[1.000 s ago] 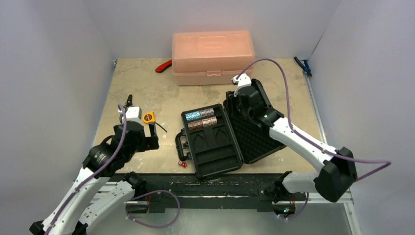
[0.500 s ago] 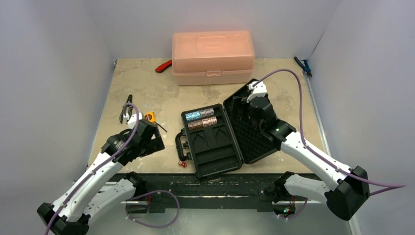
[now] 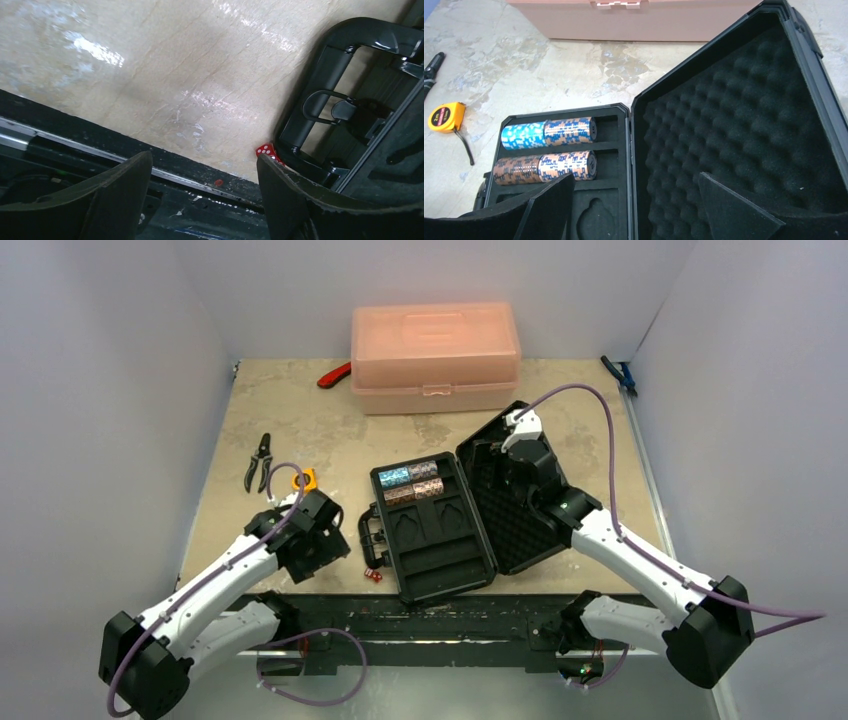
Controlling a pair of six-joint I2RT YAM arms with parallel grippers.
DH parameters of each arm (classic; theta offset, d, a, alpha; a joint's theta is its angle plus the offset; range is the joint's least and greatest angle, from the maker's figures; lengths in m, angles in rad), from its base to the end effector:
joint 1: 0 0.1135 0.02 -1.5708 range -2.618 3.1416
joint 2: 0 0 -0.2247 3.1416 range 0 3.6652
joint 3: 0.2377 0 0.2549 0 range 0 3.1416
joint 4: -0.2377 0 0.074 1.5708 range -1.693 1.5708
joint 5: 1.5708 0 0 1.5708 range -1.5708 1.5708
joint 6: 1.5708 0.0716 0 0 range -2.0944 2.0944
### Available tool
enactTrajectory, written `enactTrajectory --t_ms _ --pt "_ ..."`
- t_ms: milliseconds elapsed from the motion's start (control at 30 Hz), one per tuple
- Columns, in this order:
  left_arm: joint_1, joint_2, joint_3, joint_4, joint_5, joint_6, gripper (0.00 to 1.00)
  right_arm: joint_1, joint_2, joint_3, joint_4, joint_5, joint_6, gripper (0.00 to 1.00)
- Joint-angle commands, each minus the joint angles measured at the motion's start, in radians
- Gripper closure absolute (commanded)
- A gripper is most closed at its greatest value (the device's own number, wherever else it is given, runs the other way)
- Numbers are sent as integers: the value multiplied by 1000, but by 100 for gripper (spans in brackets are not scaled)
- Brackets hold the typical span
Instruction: Pack up texas hold em set
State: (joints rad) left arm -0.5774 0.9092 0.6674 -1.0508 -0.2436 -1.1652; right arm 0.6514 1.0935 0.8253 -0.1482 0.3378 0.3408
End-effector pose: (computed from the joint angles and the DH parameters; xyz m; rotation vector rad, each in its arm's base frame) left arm 0.1571 -0.0817 0.1518 -0.8499 2.6439 -0.0786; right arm 0.2538 0.1636 0.2481 -0.0883 1.9736 0.3141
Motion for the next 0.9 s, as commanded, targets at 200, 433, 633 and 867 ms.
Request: enactTrajectory --t_ms 200,433,633,867 --pt "-1 20 -148 277 149 -188 40 -4 -4 -36 13 -22 35 1" --pt "-6 110 -136 386 225 -95 52 -5 -6 -47 13 -23 35 1" --pt "-36 169 -82 410 239 97 53 -4 -3 -51 15 -21 32 1" --pt "-66 147 -77 399 219 257 52 -4 1 -51 15 -22 30 1"
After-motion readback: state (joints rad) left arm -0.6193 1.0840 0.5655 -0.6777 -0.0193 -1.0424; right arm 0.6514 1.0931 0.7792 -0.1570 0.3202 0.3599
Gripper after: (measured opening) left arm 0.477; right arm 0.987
